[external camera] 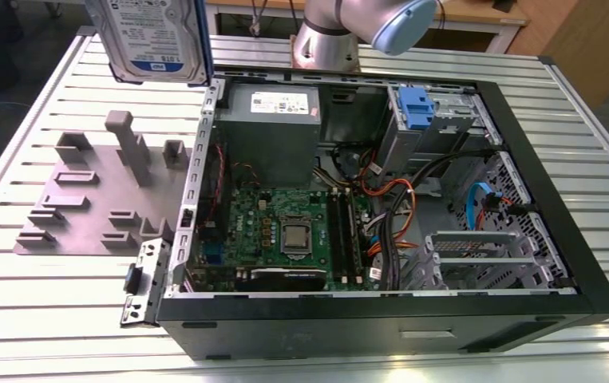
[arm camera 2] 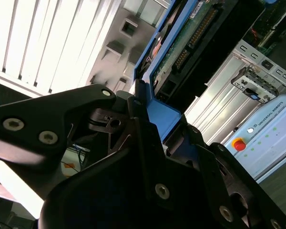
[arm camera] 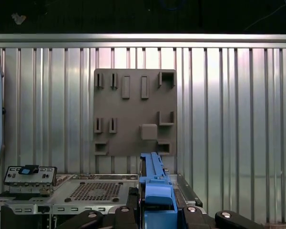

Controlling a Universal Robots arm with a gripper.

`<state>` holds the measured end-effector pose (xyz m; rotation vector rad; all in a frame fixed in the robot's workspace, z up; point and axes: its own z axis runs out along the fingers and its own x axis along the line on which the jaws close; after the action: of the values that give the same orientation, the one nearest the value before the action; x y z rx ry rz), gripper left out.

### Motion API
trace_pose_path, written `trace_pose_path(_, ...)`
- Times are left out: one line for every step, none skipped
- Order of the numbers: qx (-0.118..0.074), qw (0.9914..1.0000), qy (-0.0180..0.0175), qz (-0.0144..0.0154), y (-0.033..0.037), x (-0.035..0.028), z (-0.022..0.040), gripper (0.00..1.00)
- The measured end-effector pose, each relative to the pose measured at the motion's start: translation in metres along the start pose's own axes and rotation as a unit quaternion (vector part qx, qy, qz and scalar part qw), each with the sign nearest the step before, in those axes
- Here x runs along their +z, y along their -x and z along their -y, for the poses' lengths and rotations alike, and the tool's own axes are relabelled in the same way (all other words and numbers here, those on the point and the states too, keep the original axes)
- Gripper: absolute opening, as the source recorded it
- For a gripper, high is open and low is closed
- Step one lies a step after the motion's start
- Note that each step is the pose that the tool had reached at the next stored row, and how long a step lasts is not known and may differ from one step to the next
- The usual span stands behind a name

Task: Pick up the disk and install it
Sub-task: 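Pick up the disk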

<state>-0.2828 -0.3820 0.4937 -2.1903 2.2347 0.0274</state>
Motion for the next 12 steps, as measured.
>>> trace_pose_path(0.000,1.00000,0.0000,0.0000,0.0000,0.0000,0.0011,0.36)
trace_pose_path(0.000,1.00000,0.0000,0.0000,0.0000,0.0000,0.0021,0.36)
trace_pose_path(0.000,1.00000,0.0001,-0.0001,0.0000,-0.0001,0.0031,0.36)
trace_pose_path(0.000,1.00000,0.0000,0.0000,0.0000,-0.0001,0.0039,0.36)
trace_pose_path(0.000,1.00000,0.0000,0.0000,0.0001,-0.0001,0.0047,0.36)
trace_pose_path(0.000,1.00000,0.0000,0.0000,0.0001,-0.0001,0.0054,0.36)
trace_pose_path(0.000,1.00000,0.0000,0.0000,0.0001,0.0000,0.0060,0.36)
trace_pose_path(0.000,1.00000,0.0001,0.0000,0.0001,-0.0001,0.0064,0.36)
trace_pose_path(0.000,1.00000,0.0000,0.0000,0.0001,-0.0001,0.0066,0.36)
trace_pose_path(0.000,1.00000,0.0000,0.0000,0.0001,0.0000,0.0066,0.36)
trace_pose_path(0.000,1.00000,0.0001,0.0000,0.0001,-0.0001,0.0067,0.36)
trace_pose_path(0.000,1.00000,0.0000,0.0000,0.0001,-0.0001,0.0068,0.36)
